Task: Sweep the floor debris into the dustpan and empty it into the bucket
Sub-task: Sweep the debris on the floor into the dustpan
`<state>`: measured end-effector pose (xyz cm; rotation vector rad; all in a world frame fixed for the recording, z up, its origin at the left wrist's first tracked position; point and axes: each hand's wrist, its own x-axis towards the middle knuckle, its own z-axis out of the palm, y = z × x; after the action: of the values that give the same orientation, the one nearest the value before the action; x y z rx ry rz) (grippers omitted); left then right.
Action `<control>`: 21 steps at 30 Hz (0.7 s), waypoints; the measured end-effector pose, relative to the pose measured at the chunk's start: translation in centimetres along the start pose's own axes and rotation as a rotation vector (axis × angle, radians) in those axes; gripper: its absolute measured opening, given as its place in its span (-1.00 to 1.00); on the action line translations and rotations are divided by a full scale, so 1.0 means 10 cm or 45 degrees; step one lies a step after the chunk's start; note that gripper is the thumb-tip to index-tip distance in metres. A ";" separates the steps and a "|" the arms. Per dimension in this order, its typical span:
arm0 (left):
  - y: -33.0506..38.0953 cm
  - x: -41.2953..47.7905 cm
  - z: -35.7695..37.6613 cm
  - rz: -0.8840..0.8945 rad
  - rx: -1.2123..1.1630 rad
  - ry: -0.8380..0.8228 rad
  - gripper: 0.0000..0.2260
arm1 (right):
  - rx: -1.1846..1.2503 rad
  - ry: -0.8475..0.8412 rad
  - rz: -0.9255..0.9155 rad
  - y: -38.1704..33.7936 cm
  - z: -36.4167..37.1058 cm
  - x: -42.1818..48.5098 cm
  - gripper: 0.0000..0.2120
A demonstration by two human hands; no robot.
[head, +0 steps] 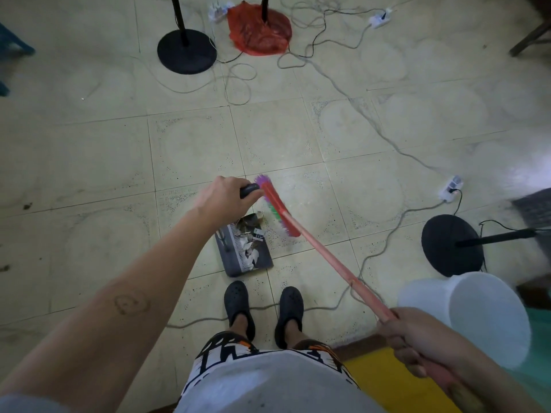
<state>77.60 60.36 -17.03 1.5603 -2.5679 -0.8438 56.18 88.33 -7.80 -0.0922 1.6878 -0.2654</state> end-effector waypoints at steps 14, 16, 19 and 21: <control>-0.37 -0.08 -0.17 -0.002 0.033 0.019 -0.65 | -0.989 0.355 -0.113 -0.22 0.55 0.69 -0.73; -0.42 -0.08 -0.17 -0.005 0.012 0.014 -0.65 | -1.116 0.335 -0.106 -0.22 0.63 0.70 -0.72; -0.47 -0.07 -0.18 -0.021 0.011 0.003 -0.65 | -1.259 0.276 -0.099 -0.18 0.70 0.67 -0.73; -0.51 -0.08 -0.20 -0.029 0.011 -0.003 -0.65 | -1.306 0.221 -0.077 -0.12 0.71 0.59 -0.79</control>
<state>82.73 58.32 -17.51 1.5944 -2.5633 -0.8381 62.28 85.06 -14.02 -0.8973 1.8428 0.5867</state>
